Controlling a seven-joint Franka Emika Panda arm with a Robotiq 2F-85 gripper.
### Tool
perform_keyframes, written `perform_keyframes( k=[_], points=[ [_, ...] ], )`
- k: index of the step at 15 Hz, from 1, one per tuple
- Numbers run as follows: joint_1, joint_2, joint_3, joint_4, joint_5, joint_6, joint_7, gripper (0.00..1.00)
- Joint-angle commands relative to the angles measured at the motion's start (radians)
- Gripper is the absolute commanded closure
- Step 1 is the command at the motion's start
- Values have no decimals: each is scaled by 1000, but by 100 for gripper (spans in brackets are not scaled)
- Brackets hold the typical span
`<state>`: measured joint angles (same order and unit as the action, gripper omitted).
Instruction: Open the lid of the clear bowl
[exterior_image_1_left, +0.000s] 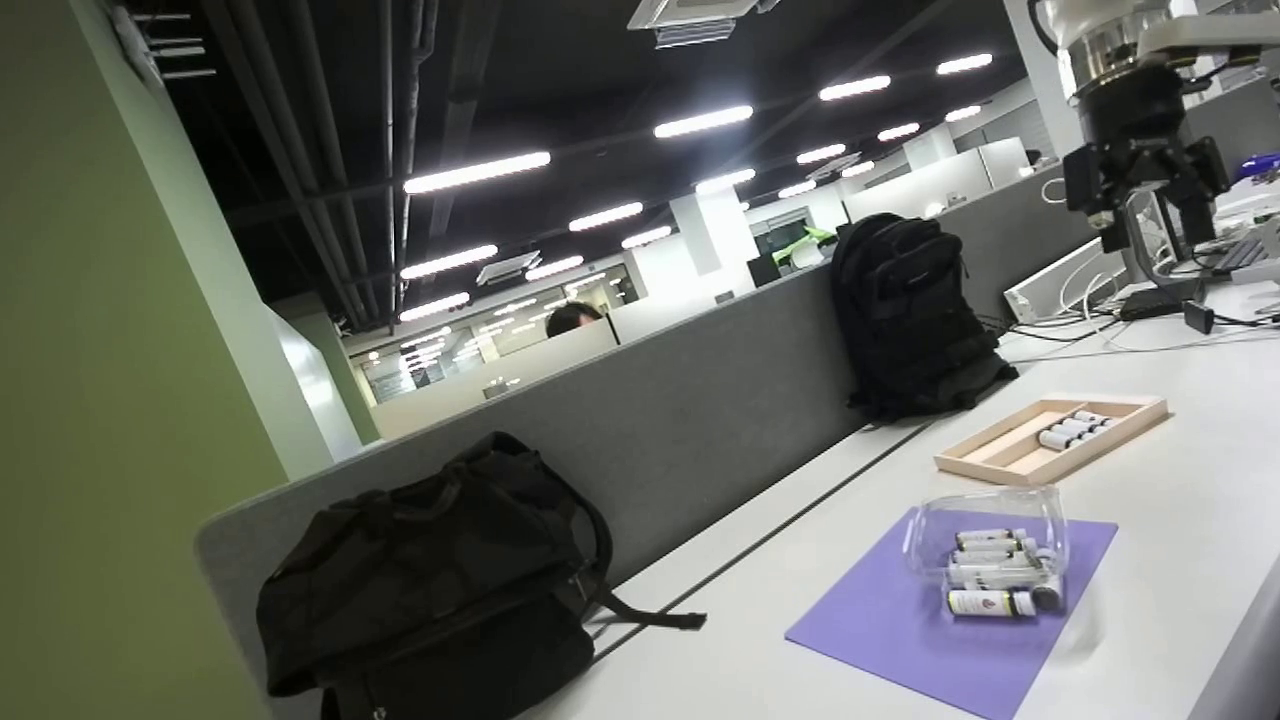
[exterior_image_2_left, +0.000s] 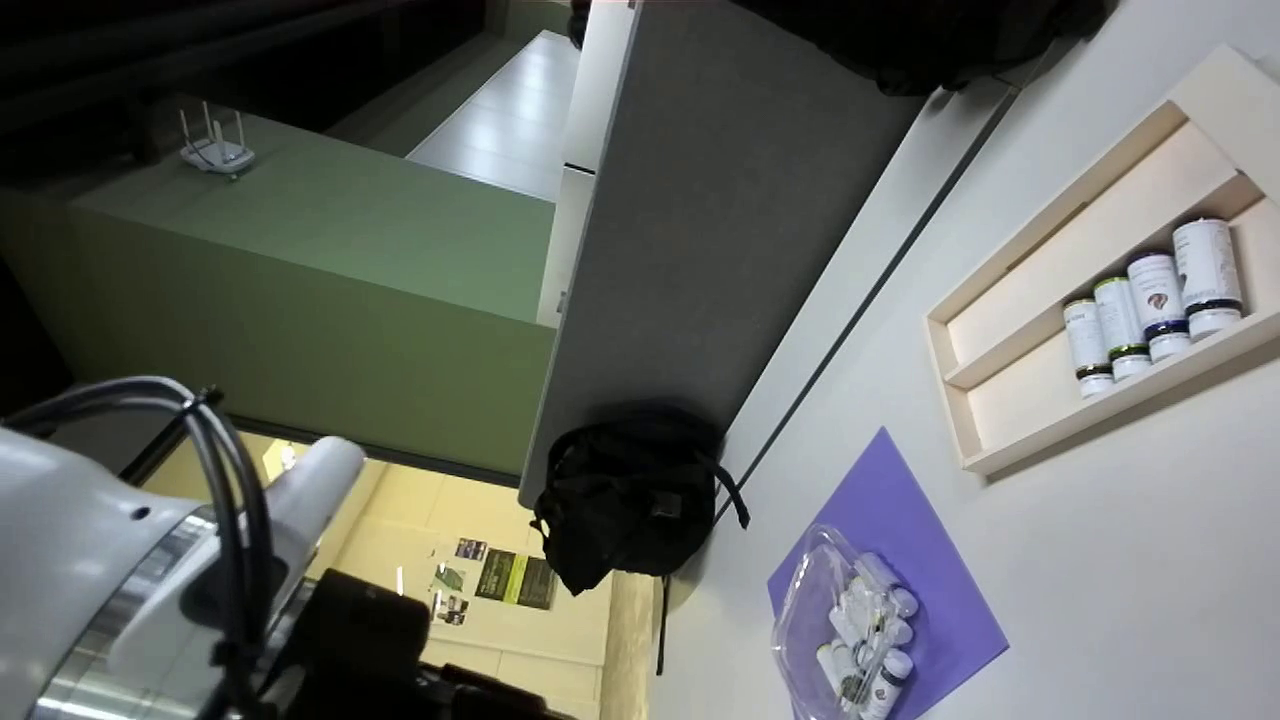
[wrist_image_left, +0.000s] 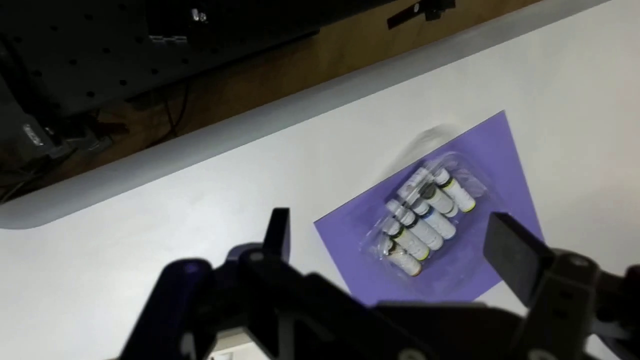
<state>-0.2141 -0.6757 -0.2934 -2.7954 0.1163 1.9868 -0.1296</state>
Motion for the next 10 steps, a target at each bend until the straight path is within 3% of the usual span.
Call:
perform_keyframes(
  k=[1, 2, 4, 5, 7, 10],
  points=[
    [-35, 236, -45, 35, 1, 192, -28, 0],
    [-53, 280, -36, 17, -1, 311, 1, 0],
    [-75, 379, -2, 18, -23, 430, 86, 0],
    [-65, 287, -30, 2, 0, 356, -2, 0],
    [-68, 372, -16, 7, -3, 424, 28, 0],
    [-67, 397, -9, 13, -4, 435, 41, 0]
  ],
)
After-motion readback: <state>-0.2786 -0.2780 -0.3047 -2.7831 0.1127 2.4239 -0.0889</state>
